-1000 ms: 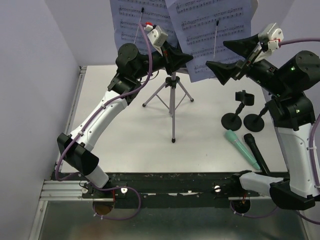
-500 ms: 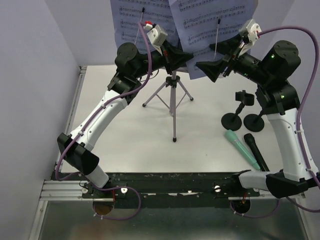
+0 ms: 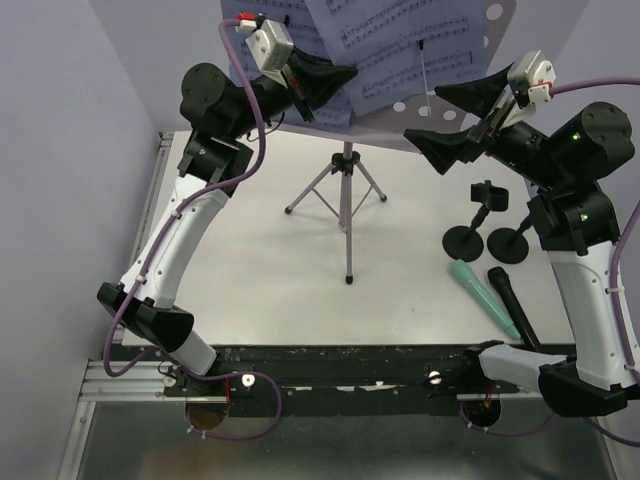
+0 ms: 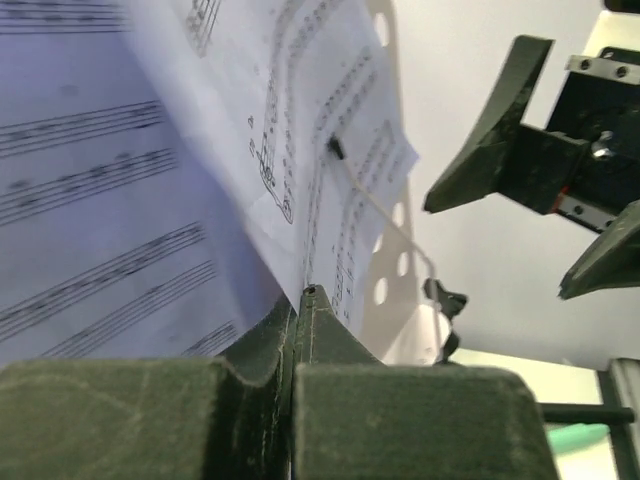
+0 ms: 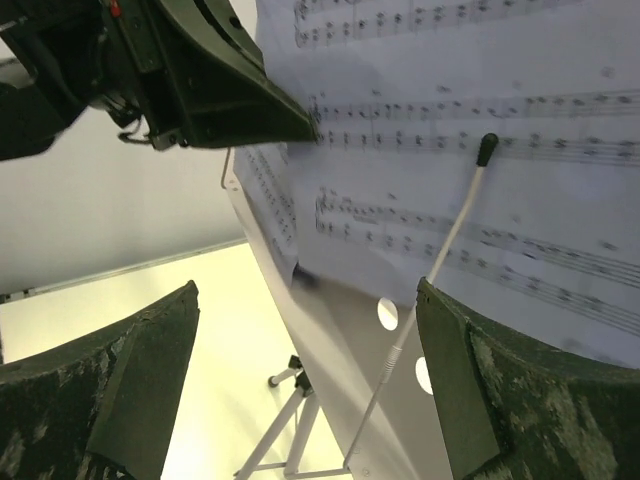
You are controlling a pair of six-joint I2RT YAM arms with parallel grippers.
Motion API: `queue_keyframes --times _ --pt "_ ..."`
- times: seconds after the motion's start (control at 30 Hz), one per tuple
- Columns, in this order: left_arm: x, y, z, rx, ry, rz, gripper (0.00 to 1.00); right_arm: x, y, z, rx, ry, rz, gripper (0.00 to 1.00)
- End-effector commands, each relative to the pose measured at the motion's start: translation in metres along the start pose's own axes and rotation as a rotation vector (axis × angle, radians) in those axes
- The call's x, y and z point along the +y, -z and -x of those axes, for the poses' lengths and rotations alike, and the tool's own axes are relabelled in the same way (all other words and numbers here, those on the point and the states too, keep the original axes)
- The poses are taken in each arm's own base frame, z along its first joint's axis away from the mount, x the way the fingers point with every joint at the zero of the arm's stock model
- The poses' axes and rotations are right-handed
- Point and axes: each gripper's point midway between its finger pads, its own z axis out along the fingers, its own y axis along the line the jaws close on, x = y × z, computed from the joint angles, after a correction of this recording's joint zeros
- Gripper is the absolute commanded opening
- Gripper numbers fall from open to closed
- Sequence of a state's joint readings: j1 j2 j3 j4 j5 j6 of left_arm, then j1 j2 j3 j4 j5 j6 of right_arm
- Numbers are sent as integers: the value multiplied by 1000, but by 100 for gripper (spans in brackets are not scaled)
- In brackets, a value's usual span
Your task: Pack up the instrument practice props
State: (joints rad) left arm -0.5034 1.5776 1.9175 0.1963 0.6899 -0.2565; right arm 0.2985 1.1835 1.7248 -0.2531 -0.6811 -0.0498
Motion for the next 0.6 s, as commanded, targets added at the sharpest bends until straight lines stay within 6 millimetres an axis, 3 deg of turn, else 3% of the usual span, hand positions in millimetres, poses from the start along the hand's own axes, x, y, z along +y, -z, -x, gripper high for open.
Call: queue_keyframes --times 0.0,0.13,0.23,0.37,0.57 --pt "7 26 42 -10 -128 44 0 -11 1 -1 2 33 -54 97" --pt "6 47 76 12 -288 95 0 -9 7 -5 26 90 -49 99" --pt "-11 69 105 28 -459 115 0 -10 13 -13 50 112 -75 99" --pt "-17 101 119 109 -644 201 0 -10 18 -26 91 116 -88 99" --pt "-2 159 122 316 -840 409 0 3 25 -36 123 208 -6 99"
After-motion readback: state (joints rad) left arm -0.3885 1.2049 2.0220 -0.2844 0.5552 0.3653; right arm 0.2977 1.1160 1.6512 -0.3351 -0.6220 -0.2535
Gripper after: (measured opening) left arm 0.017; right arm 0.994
